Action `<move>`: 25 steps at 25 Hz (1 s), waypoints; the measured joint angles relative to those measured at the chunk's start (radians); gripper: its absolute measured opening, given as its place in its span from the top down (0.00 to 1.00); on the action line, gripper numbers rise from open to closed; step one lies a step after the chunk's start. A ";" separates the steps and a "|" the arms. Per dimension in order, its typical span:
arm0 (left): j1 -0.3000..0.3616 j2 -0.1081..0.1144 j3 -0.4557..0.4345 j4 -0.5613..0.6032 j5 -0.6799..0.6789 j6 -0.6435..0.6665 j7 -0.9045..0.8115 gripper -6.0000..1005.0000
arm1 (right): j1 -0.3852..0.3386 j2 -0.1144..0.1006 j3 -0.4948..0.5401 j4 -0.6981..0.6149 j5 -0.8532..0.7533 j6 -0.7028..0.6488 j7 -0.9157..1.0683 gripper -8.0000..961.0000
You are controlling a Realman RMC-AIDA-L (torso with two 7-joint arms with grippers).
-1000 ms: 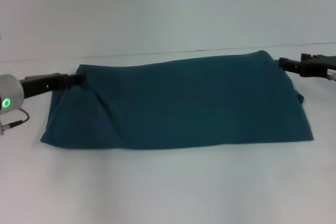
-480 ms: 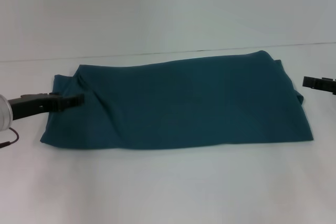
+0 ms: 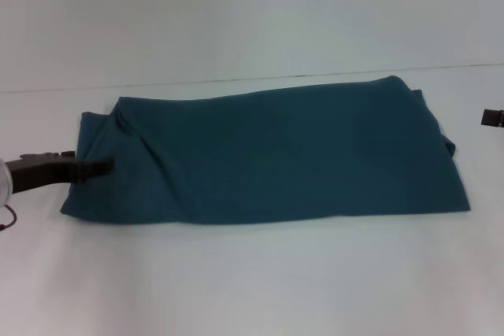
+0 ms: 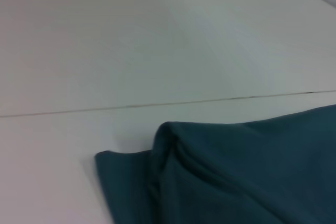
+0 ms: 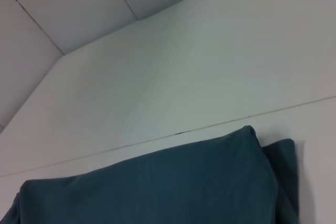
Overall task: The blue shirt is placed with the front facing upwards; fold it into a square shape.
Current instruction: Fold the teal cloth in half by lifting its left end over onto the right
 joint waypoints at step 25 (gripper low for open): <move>0.025 -0.005 0.016 0.041 0.068 0.035 -0.037 0.23 | -0.006 0.009 0.000 0.004 -0.001 0.003 0.006 0.24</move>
